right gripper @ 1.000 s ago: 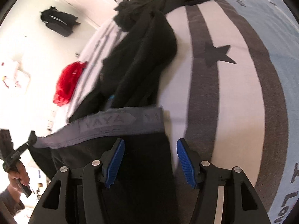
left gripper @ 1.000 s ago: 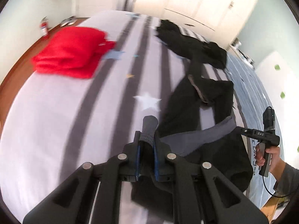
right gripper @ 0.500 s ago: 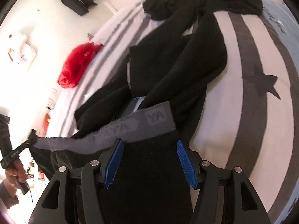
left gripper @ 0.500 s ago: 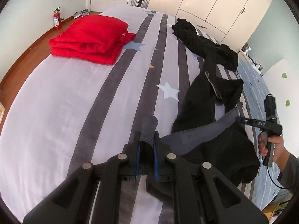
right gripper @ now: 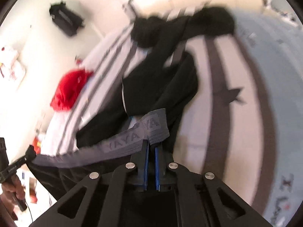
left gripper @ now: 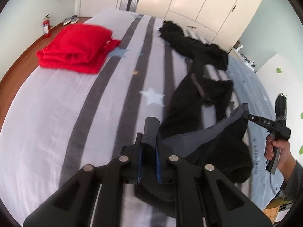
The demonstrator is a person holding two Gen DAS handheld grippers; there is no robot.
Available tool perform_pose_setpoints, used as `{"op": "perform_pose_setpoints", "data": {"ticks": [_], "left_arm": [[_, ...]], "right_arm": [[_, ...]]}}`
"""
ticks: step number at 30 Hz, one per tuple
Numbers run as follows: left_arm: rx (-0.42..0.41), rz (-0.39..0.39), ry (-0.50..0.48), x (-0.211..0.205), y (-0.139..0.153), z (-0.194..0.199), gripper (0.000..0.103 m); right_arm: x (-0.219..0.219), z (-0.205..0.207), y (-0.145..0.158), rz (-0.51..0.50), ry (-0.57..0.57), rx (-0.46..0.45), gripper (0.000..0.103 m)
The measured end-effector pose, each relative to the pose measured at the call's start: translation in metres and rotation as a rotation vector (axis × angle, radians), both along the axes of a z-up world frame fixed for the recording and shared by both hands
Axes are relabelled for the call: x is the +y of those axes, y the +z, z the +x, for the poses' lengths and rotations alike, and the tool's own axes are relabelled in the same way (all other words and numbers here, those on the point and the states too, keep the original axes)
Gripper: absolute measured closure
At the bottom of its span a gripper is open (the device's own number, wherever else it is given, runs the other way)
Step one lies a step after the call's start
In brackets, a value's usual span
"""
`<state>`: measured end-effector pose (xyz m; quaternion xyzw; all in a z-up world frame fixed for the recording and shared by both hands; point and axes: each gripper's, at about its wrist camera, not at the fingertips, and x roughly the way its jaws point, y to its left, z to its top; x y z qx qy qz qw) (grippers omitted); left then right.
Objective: Fold clothes
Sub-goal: 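Lift the black trousers by the waistband with both tools and shake them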
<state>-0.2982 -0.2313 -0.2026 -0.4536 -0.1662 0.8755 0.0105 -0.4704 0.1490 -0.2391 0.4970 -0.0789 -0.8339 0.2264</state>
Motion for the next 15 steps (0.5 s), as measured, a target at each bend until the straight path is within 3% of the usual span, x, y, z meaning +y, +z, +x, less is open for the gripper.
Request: {"op": "perform_pose_setpoints", "data": {"ticks": [6,10,13,15], "left_arm": [[0.130,0.009,-0.026,0.029,0.089,0.003,0.094],[0.272,0.016,-0.036,0.041,0.192,0.000,0.095],[0.444,0.001,-0.069,0.051,0.299,0.006,0.095],[0.521,-0.001,-0.085,0.055,0.355,0.013,0.095]], "right_arm": [[0.033,0.060,0.119,0.022,-0.154,0.199,0.099],[0.054,0.097,0.229,0.050,-0.234,0.349,0.100],[0.066,0.115,0.325,0.040,-0.284,0.468,0.100],[0.074,0.128,0.385,0.008,-0.305,0.547,0.100]]}}
